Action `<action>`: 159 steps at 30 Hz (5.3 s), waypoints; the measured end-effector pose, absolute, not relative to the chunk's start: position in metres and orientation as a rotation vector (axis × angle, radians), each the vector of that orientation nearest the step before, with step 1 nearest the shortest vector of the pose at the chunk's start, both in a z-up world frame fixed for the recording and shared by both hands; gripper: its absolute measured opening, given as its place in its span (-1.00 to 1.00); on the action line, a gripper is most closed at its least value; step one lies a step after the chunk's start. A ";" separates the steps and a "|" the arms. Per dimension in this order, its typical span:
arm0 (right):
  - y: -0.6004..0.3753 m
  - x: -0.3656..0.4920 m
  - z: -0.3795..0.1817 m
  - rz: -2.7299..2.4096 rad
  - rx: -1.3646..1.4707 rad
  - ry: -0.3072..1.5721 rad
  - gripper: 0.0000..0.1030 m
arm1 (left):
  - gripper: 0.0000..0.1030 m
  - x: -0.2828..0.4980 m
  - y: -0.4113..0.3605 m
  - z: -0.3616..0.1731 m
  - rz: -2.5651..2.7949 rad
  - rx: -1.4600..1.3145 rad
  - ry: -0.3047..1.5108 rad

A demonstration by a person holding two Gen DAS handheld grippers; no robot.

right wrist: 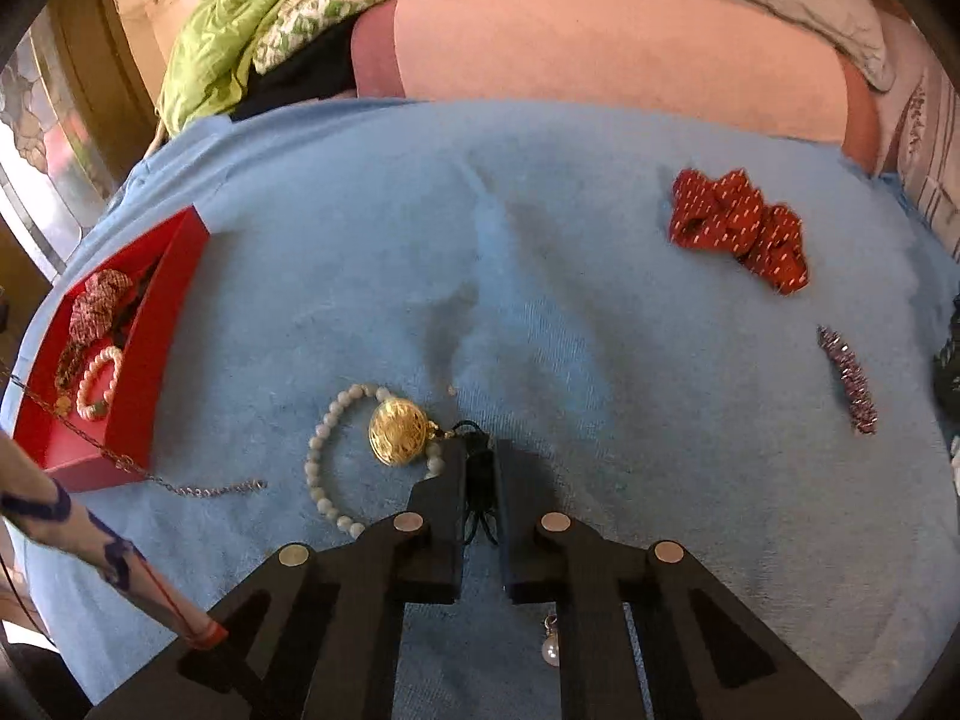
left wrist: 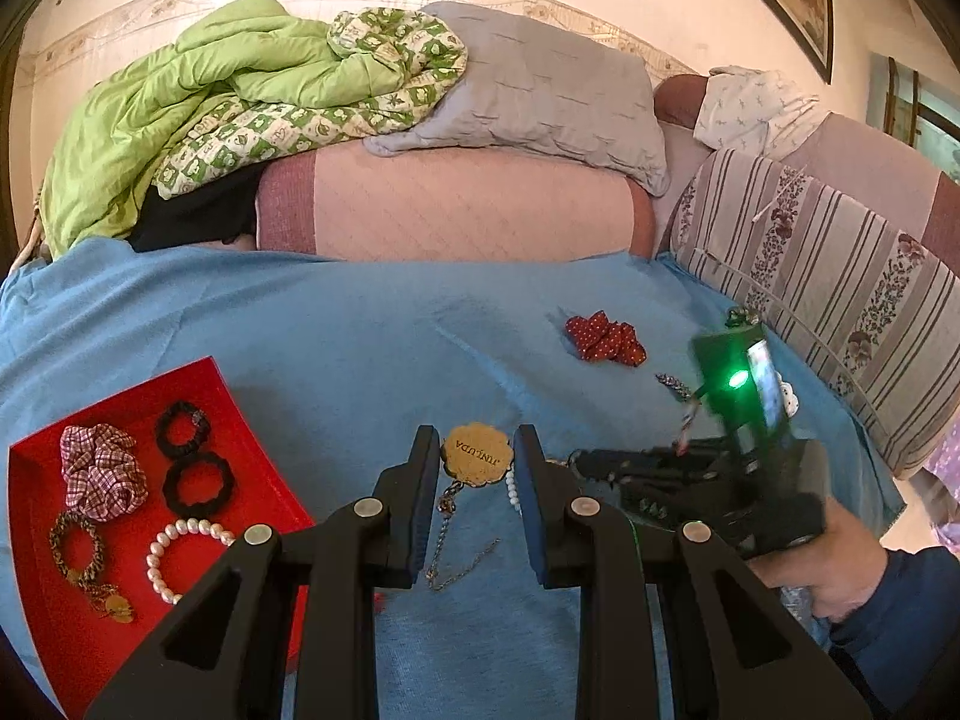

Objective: Organize jewelry
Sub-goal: 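Lift the medallion pendant with the left tool while the right tool grasps the black-cord gold coin pendant, then carry both pendants into the red tray and open both tools to release, then withdraw both tools from the tray toward the white bead bracelet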

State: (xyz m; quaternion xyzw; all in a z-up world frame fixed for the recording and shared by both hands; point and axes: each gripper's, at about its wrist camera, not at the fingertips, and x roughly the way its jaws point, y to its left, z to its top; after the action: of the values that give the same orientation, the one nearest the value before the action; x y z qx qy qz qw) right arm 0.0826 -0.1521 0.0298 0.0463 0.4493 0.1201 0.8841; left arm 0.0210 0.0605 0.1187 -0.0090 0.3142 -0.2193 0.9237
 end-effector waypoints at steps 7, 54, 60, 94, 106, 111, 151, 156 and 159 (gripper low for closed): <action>-0.161 0.043 0.096 0.290 0.181 0.739 -0.84 | -0.53 0.015 0.062 0.135 -0.454 -0.037 0.639; 0.029 -0.001 0.161 0.686 0.117 0.728 -0.83 | -0.52 -0.034 0.222 0.196 -0.155 -0.100 0.595; 0.052 0.008 0.143 0.702 0.095 0.779 -0.83 | -0.52 -0.033 0.239 0.165 -0.112 -0.118 0.653; 0.105 0.045 0.048 0.703 0.061 0.990 -0.82 | -0.52 0.002 0.262 0.061 0.072 -0.107 0.903; 0.102 0.052 0.041 0.672 0.067 1.013 -0.78 | -0.52 0.009 0.259 0.052 0.090 -0.079 0.931; 0.101 0.052 0.040 0.663 0.069 1.018 -0.78 | -0.52 0.011 0.258 0.050 0.091 -0.074 0.935; 0.062 0.045 0.063 0.609 0.145 0.975 -0.64 | 0.06 0.009 0.249 0.057 0.112 -0.061 0.883; 0.049 0.046 0.064 0.589 0.169 0.977 -0.64 | 0.23 0.008 0.240 0.063 0.120 -0.041 0.849; 0.040 0.046 0.065 0.576 0.181 0.977 -0.64 | 0.30 0.009 0.237 0.064 0.131 -0.035 0.834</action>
State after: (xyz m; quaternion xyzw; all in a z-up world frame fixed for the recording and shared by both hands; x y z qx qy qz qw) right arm 0.0457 0.0397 0.0653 0.0854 0.4621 0.2726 0.8395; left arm 0.0089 0.2368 0.0643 -0.0169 0.4049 0.0638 0.9120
